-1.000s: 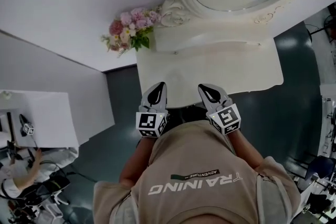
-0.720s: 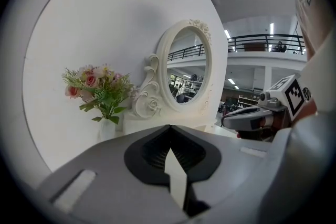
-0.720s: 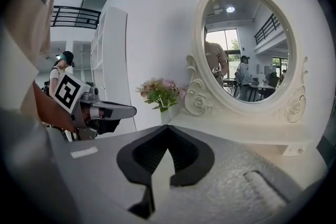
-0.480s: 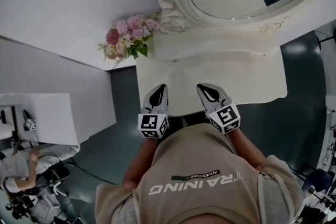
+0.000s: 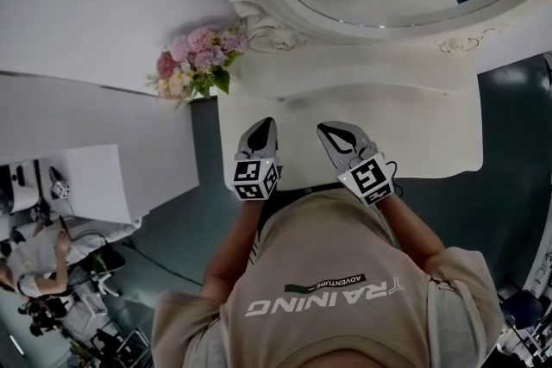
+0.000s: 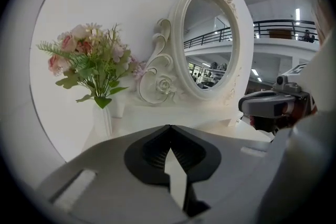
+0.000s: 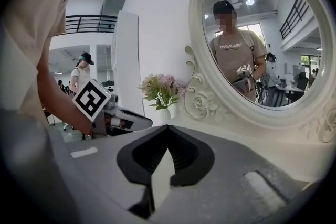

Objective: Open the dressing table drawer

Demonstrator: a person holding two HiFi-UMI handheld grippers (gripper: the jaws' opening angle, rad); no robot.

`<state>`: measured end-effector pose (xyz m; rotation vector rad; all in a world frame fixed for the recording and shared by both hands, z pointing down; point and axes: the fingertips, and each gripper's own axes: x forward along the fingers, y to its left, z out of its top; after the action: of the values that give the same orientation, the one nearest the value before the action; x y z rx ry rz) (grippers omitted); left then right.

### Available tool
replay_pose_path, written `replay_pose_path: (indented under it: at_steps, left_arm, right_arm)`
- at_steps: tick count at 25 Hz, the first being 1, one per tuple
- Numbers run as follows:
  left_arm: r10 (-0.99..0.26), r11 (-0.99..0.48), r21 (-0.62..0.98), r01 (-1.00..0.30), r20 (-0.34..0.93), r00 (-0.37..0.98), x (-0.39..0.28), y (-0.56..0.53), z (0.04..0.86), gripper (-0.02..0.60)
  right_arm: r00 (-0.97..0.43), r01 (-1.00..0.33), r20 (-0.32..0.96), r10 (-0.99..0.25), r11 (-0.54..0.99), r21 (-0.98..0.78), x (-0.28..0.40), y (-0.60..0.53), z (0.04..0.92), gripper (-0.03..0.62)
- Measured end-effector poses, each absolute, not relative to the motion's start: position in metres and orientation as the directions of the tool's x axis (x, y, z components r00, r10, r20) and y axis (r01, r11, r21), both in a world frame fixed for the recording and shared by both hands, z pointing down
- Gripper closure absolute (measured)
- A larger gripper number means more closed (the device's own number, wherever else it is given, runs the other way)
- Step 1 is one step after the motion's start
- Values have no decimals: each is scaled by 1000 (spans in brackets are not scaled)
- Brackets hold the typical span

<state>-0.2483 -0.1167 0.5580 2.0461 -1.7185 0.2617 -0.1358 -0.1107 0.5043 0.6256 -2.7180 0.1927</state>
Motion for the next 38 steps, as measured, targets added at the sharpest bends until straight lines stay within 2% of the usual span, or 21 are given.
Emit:
replay_pose_path:
  at_steps: [4, 11, 18, 21, 27, 31, 35, 38]
  left_arm:
    - [-850, -49, 250, -967, 497, 172, -247, -133, 585, 563]
    - [-777, 3, 209, -978, 617, 129, -250, -155, 630, 561]
    - [-720, 71, 221, -973, 686, 103, -260, -173, 666, 443]
    - [-713, 90, 246, -965, 693, 110, -261, -176, 674, 430]
    - [-721, 105, 254, -961, 686, 103, -258, -176, 675, 440]
    - [-715, 98, 246, -964, 691, 104, -256, -184, 683, 417]
    - [-717, 95, 227, -969, 691, 92, -255, -190, 687, 454]
    - [-719, 85, 210, -974, 690, 87, -254, -192, 685, 456]
  right_arm:
    - [-854, -446, 336, -398, 892, -77, -123, -124, 504, 592]
    - [-825, -505, 344, -448, 858, -92, -89, -140, 513, 592]
    - [-797, -552, 367, -479, 825, -122, -71, -150, 523, 592]
    - [-797, -552, 376, -473, 823, -134, -72, -151, 525, 592]
    - [-792, -553, 397, -465, 821, -142, -73, -149, 535, 592]
    - [-789, -554, 402, -465, 821, -137, -74, -147, 539, 592]
    - [-784, -561, 404, -472, 817, -133, -72, -146, 539, 592]
    - [-778, -569, 406, -480, 812, -129, -68, -145, 540, 592]
